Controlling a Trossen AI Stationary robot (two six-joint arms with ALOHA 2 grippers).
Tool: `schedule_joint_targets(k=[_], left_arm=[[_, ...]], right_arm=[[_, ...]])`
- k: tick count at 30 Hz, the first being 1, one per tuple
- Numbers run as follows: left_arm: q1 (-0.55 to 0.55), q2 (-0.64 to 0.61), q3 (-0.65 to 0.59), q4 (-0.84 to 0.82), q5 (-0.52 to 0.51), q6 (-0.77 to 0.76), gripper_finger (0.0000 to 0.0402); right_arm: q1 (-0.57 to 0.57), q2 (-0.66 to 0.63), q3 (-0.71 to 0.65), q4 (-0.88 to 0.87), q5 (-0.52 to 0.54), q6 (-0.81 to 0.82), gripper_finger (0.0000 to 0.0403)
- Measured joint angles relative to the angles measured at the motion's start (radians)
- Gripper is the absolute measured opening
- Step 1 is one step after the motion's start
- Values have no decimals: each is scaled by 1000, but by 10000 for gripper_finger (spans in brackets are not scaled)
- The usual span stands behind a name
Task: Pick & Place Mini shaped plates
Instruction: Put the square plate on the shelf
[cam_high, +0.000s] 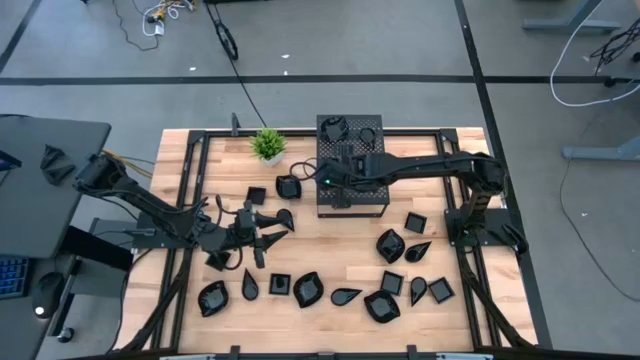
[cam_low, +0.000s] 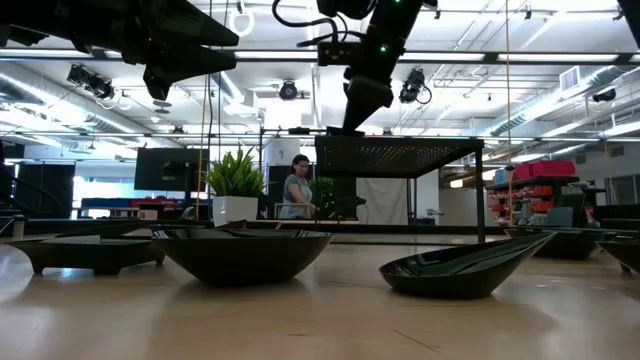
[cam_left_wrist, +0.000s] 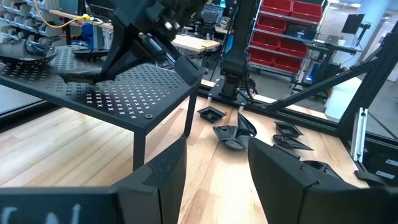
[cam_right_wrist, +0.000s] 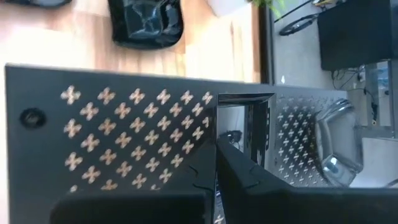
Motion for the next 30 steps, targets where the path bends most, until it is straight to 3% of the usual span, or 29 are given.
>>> schedule_joint_targets(k=[14,30], left_arm=[[0,0,0,0,0,0,177],[-1,0,0,0,0,0,177]], right_arm=[[-48,-1,0,13,-61,-3,19],[-86,-1,0,24,-86,-2,104]])
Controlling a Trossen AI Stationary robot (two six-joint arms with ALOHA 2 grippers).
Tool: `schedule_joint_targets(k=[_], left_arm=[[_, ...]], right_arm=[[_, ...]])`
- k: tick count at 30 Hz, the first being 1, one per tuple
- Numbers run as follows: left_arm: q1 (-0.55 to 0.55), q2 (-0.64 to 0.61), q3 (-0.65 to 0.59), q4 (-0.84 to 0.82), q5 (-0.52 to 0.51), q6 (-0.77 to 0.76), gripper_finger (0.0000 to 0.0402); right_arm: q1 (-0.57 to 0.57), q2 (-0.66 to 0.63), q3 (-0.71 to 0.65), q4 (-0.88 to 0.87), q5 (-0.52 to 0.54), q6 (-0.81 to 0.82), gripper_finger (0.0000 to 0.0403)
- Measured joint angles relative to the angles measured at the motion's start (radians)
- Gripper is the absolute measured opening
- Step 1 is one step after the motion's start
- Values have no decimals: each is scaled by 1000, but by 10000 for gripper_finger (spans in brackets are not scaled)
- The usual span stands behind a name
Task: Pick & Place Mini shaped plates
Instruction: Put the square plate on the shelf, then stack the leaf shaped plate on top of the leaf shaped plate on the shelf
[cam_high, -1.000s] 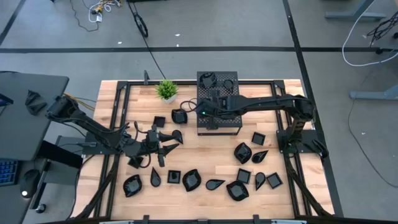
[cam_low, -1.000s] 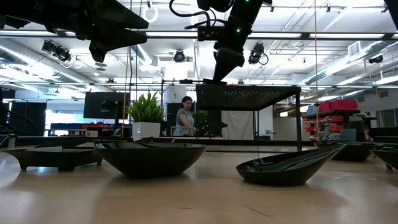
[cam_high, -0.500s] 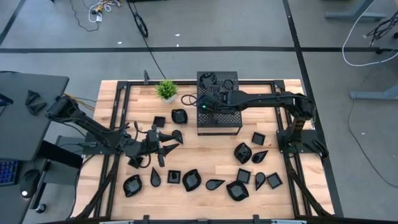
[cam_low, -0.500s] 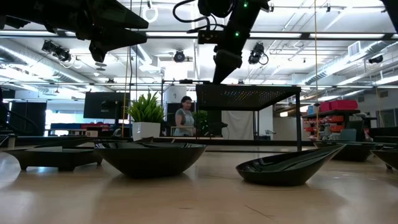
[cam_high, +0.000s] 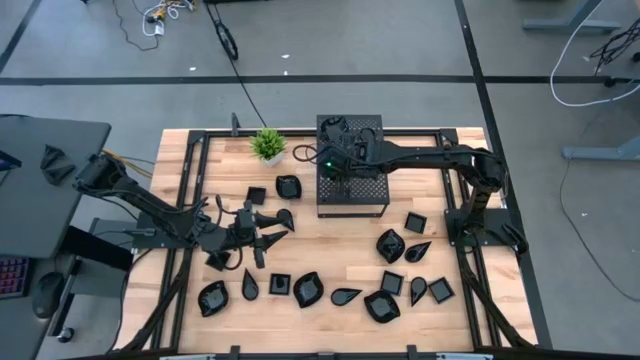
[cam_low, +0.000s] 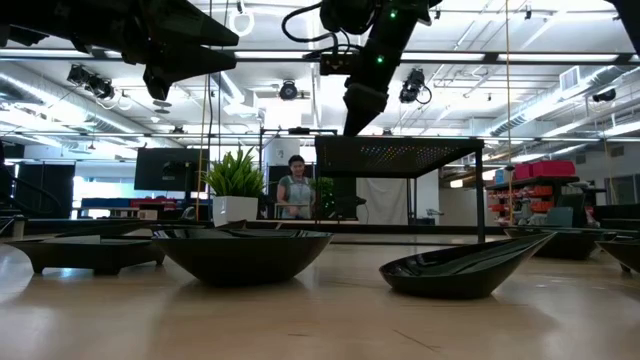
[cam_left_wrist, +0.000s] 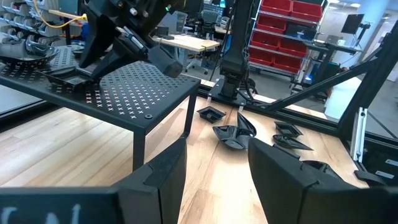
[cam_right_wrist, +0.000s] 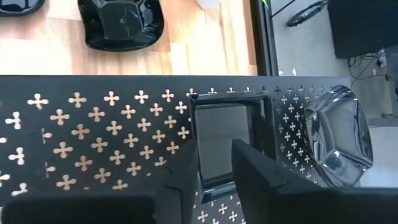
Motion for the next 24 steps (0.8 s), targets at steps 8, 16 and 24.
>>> schedule_joint_targets(k=[8,16,24], left_arm=[[0,0,0,0,0,0,177],[-5,0,0,0,0,-20,177],[-25,0,0,0,0,-20,177]], right_arm=[[52,-39,0,-25,-1,-19,128],[192,-163,0,-51,-33,92,127],[429,-243,0,-84,-97,256,114]])
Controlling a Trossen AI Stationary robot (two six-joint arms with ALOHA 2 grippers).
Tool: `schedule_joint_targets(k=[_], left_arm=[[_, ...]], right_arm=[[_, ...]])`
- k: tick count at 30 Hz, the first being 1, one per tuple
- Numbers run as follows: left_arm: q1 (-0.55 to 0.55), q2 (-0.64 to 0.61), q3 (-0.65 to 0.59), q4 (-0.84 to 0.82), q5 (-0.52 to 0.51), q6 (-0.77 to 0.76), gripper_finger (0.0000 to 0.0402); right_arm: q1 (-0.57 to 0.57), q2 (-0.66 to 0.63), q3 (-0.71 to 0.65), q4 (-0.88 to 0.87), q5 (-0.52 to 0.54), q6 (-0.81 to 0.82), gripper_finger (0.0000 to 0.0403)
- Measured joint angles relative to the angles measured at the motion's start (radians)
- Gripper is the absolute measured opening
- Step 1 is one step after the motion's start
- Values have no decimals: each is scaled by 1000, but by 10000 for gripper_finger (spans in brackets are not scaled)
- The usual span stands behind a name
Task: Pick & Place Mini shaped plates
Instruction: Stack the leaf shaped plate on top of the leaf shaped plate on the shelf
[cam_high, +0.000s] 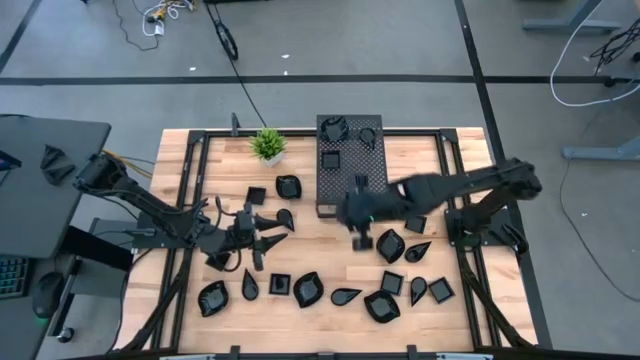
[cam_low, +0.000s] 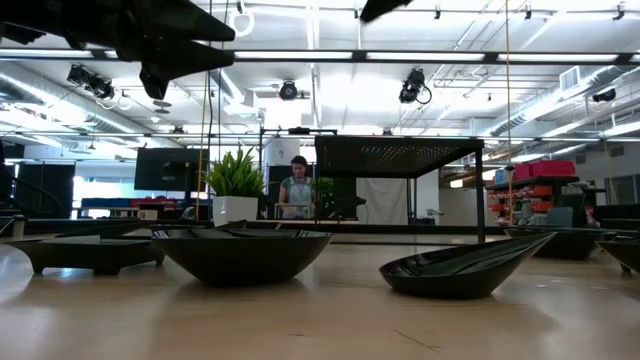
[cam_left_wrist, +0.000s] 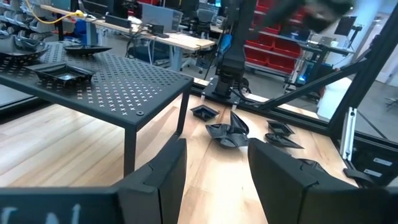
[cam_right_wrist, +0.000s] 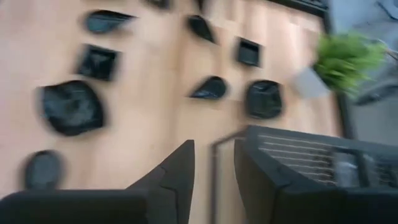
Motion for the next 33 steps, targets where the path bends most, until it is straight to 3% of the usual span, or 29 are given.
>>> schedule_joint_targets(k=[7,15,25,27,31,33], left_arm=[[-5,0,0,0,0,0,177],[-4,0,0,0,0,0,177],[-2,0,0,2,0,2,177],[3,0,0,2,0,2,177],[4,0,0,2,-2,3,177],[4,0,0,1,-2,4,177]], right_arm=[[201,7,-12,1,0,120,104],[383,0,-151,32,16,331,94],[549,2,-272,-54,63,802,74],[579,2,-285,-76,73,860,70],[629,2,-359,-46,189,935,64],[635,2,-409,-18,184,953,62]])
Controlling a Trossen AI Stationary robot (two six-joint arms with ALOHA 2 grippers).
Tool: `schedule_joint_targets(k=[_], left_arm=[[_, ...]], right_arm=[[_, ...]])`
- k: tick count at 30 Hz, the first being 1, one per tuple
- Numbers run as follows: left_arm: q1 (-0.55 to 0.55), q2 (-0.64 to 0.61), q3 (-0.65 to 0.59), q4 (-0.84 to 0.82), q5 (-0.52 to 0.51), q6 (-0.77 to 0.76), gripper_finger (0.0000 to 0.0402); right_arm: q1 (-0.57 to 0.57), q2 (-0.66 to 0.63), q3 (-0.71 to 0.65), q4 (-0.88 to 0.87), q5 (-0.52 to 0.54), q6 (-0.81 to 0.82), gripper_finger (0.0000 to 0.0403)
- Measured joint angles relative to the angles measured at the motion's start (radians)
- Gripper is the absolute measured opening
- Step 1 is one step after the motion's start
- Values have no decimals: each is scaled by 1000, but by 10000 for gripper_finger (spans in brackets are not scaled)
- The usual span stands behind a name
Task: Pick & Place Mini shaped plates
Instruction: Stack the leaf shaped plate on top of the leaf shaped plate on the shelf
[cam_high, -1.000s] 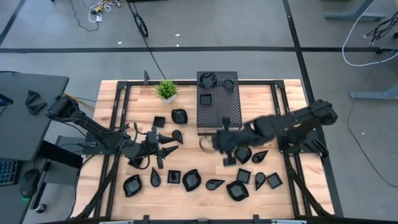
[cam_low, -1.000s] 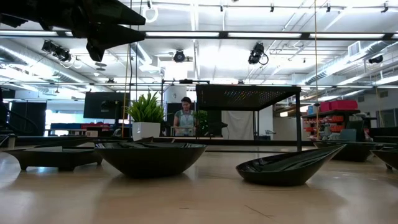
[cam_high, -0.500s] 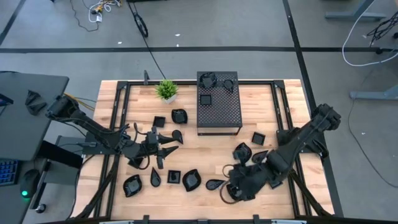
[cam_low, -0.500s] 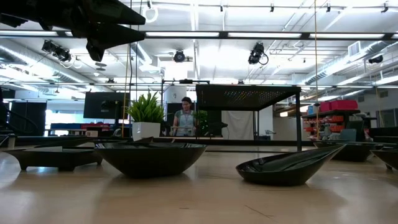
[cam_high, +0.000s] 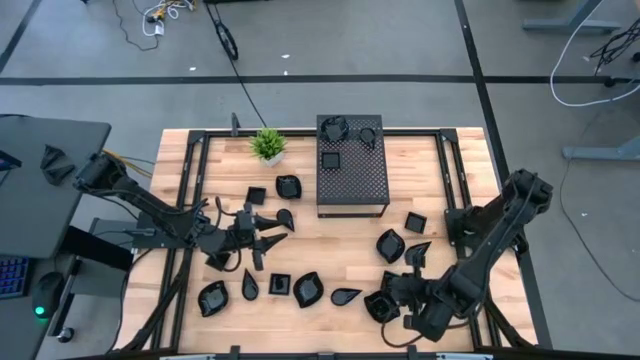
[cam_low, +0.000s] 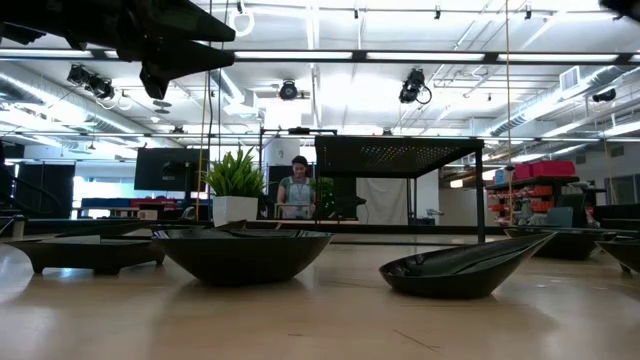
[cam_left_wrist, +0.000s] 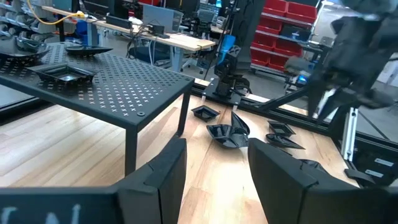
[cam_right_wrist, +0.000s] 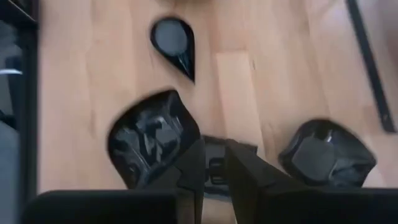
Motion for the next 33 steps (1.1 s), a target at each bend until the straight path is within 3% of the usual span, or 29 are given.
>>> schedule_joint_targets(k=[9,15,23,33], left_arm=[[0,0,0,-1,-2,1,177],[0,0,0,-1,-2,1,177],[0,0,0,-2,-2,1,177],[0,0,0,-3,-2,1,177]], right_arm=[[-27,0,-112,41,-39,70,72],[-26,-34,-112,-127,-112,133,117],[27,-133,-113,-283,-122,272,182],[100,-205,-213,-198,-132,438,203]])
